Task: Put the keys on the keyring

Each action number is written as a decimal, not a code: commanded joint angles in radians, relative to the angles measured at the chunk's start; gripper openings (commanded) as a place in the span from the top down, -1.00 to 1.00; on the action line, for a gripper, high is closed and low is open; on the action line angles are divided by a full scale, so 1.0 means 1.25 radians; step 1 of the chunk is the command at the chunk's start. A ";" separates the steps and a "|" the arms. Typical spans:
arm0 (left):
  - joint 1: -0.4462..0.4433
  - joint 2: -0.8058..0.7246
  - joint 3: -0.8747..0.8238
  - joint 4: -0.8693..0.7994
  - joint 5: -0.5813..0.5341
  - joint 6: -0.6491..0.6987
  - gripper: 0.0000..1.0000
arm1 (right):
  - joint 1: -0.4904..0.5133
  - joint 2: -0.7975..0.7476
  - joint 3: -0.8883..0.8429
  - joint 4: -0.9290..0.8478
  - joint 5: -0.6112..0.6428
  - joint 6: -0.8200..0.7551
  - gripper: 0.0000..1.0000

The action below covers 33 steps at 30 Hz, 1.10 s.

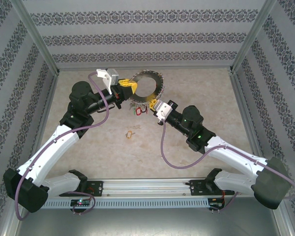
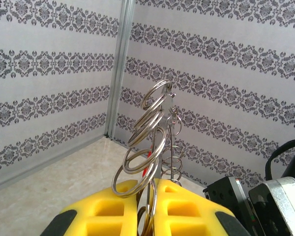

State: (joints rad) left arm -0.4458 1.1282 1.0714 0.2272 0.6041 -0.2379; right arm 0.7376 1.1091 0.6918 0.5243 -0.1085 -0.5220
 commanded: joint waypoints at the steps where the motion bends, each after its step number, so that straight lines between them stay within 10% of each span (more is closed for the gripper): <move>1: -0.016 -0.027 0.000 0.058 0.000 -0.034 1.00 | 0.008 -0.003 0.009 0.023 -0.008 0.019 1.00; 33: -0.017 -0.018 0.006 0.058 -0.073 -0.093 1.00 | -0.003 -0.012 -0.001 0.016 -0.027 0.045 1.00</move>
State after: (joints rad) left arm -0.4522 1.1255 1.0714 0.2237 0.5629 -0.2863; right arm 0.7353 1.1088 0.6918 0.5255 -0.1131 -0.4992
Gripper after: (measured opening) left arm 0.108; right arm 0.058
